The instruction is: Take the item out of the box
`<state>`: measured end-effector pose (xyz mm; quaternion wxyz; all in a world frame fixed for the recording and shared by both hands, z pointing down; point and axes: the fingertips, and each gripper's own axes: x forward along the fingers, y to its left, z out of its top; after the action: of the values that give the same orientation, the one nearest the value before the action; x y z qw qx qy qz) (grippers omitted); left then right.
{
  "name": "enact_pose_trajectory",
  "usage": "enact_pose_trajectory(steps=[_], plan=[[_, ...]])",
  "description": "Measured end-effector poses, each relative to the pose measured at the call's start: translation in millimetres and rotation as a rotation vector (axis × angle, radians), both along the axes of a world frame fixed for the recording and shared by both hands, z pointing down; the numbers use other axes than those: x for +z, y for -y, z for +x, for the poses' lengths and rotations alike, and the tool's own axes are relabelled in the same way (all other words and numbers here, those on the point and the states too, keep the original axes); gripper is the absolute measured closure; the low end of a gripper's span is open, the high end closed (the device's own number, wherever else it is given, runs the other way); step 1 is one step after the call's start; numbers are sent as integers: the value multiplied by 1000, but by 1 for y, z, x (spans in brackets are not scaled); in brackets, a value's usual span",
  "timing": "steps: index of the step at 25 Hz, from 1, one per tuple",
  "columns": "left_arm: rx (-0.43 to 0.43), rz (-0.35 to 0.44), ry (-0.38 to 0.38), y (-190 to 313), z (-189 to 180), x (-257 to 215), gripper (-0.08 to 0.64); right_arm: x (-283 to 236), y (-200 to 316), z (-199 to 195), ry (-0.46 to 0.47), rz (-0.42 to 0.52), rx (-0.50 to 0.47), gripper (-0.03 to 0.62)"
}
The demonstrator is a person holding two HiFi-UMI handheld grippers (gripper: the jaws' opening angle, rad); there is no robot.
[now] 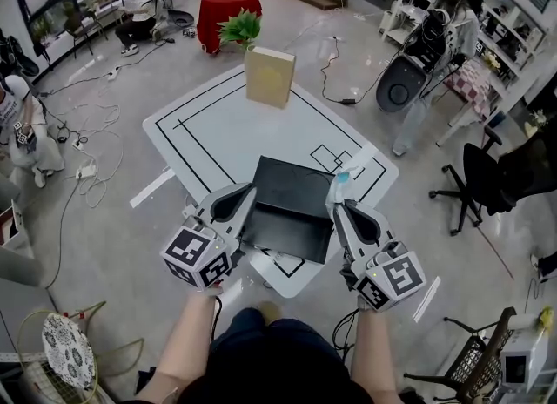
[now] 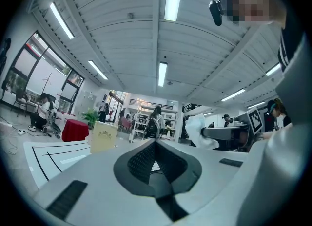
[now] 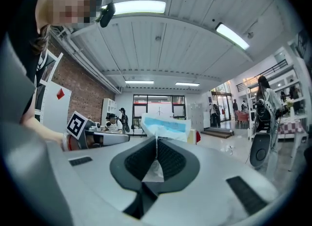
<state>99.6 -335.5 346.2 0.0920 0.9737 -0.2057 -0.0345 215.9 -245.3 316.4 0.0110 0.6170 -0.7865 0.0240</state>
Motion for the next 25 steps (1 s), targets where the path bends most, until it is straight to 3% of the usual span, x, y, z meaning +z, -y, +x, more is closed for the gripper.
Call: enact_pose_trajectory(steps=[25], plan=[[-37,-32,-11,0,-10,6,548,5,-12,10,13,5,20,581]])
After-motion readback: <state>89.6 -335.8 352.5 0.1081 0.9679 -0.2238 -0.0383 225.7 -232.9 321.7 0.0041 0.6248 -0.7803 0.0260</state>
